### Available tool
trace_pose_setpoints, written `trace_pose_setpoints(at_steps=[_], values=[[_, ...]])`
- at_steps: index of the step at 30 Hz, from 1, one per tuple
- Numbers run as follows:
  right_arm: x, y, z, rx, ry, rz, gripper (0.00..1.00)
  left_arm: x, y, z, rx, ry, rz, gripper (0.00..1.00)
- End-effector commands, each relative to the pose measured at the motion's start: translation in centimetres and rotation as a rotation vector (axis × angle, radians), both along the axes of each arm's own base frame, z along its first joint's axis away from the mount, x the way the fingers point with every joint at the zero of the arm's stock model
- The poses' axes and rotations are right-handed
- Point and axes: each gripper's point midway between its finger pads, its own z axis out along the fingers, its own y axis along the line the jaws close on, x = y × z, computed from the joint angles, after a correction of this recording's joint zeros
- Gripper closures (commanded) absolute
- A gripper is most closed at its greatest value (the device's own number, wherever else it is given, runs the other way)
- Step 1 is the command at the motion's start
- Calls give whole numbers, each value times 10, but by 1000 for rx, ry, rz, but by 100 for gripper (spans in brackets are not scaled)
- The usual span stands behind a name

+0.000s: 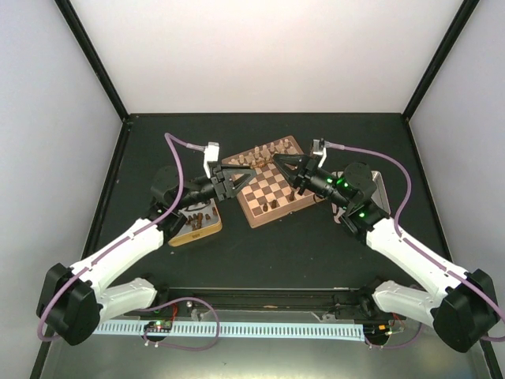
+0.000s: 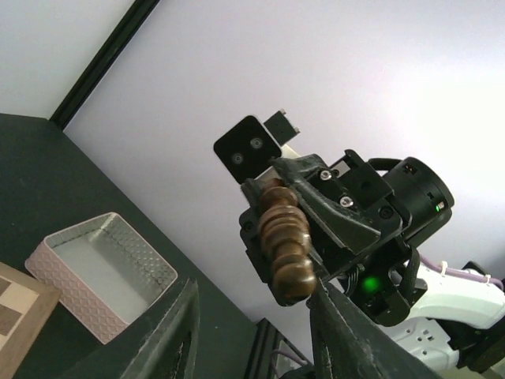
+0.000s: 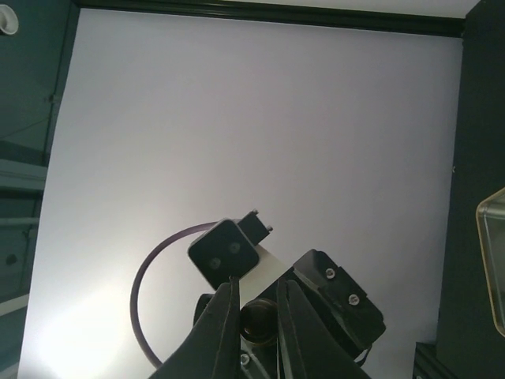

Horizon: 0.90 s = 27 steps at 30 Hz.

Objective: Set up the chess pieces on the board
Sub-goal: Pick up the chess piece from the storage box.

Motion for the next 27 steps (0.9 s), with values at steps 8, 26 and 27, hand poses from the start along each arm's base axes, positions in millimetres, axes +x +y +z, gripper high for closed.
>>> trace_pose_setpoints(at_steps=[8, 26, 27], values=[[-10, -5, 13, 32, -33, 5, 94, -8, -2, 45, -54, -121, 2, 67], [-5, -12, -6, -54, -45, -55, 95, 6, -6, 33, 27, -73, 58, 98], [-3, -15, -10, -93, -60, -82, 95, 9, -5, 24, 69, -50, 77, 99]])
